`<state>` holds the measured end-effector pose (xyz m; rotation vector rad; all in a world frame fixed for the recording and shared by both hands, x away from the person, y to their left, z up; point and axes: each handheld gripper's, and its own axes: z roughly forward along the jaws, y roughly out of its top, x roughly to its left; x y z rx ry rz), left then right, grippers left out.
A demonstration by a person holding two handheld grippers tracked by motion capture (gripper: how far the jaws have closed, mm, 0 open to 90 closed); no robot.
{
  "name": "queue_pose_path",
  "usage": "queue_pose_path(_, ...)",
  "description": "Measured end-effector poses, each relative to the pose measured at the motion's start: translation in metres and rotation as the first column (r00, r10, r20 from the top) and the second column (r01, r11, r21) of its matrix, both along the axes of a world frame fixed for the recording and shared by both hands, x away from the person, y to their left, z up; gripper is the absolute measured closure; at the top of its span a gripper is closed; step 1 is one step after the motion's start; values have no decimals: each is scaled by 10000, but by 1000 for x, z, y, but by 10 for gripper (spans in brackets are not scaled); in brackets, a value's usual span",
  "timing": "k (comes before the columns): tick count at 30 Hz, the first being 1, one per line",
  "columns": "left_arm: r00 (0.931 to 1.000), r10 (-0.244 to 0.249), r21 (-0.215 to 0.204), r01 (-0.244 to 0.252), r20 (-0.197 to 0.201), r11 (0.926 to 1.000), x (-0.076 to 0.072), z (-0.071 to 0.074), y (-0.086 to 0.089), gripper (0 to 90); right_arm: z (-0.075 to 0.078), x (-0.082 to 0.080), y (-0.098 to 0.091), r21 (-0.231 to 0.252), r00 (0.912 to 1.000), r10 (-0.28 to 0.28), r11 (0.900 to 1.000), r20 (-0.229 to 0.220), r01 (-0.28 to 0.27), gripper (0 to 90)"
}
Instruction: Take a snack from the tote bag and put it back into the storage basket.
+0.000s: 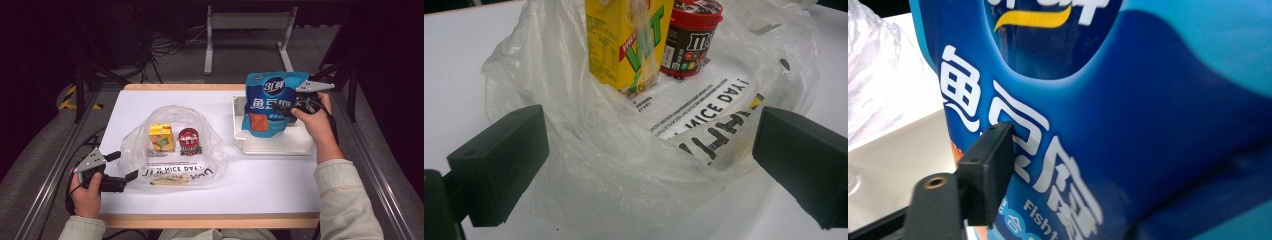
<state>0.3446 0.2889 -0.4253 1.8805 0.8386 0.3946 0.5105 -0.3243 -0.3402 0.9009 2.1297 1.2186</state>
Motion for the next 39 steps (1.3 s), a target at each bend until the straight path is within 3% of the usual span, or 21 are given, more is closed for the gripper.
queue_pose_path(8,10000,-6,16,6,-17,10000,0,0,0,21,-5,-3,6,-225,10000,-74,9997,54,75,202)
queue_pose_path(16,10000,-22,-23,22,-4,10000,2,0,0,21,-1,-11,2,184,9998,-203,9996,50,202,189)
queue_pose_path(25,9999,-131,-64,131,-51,9999,7,1,-5,21,10,-26,-5,197,9989,-460,9987,-8,460,170)
queue_pose_path(30,9996,-274,-42,274,17,9996,11,1,-6,21,15,-37,-13,-124,9967,-800,9967,97,801,170)
queue_pose_path(39,9997,-249,-27,249,-5,9997,11,1,-7,21,29,-58,-17,84,9961,-853,9963,216,851,172)
